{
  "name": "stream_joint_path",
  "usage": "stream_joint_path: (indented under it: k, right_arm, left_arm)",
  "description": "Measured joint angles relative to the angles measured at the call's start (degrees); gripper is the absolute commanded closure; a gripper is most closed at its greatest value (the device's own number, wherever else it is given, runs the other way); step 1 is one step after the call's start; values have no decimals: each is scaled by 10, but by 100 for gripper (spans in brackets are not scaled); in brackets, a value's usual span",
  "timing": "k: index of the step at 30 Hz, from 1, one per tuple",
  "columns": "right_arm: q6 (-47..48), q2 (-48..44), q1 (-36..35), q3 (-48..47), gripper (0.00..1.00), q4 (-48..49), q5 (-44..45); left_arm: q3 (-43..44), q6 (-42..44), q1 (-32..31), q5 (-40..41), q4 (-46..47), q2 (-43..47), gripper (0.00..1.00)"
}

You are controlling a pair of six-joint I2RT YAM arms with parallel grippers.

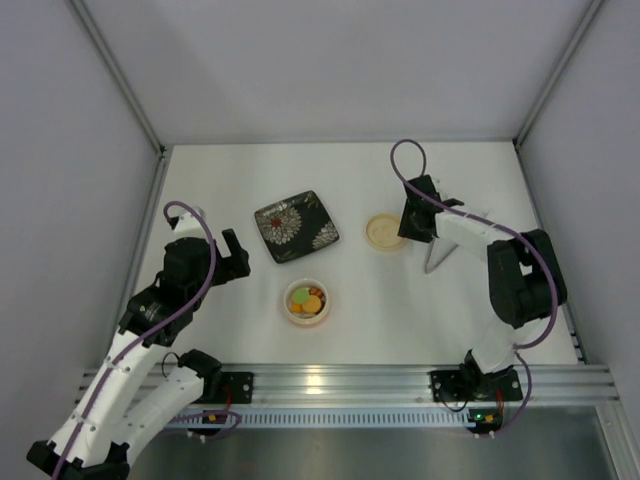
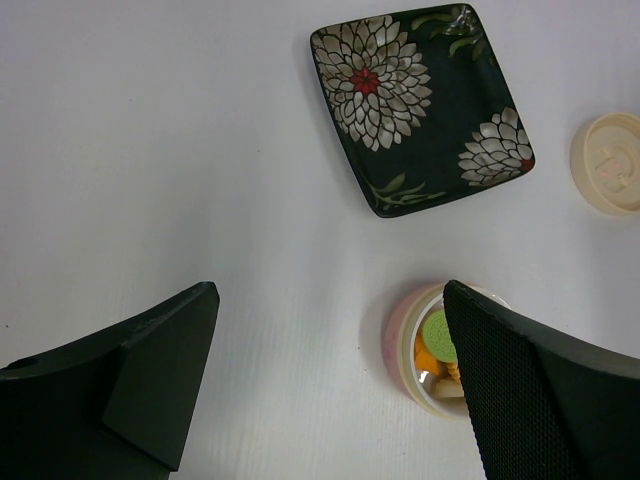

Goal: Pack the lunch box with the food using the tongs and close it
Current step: Pick up the box lid from the center of the board.

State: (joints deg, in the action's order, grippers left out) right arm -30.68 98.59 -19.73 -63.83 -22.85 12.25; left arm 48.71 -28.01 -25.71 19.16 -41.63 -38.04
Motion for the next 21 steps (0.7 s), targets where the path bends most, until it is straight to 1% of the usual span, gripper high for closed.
stream_joint_path:
  k: [5,12,13,15,16,21]
  right_arm:
    - [0,27,0,-10,65,3,3]
    - [0,47,0,-12,70,7,3]
    - [0,49,0,-12,73,7,3]
    - [0,51,0,-12,74,10,2]
    - [0,51,0,-12,78,10,2]
    - [0,51,0,-12,91,14,-5]
  left_arm:
    - [0,0,-1,0,0,0,1]
    - [0,0,-2,0,0,-3,1]
    - [0,0,-2,0,0,-4,1]
    - [0,0,-2,0,0,-4,1]
    - [0,0,-2,0,0,-4,1]
    - [0,0,-2,0,0,-4,1]
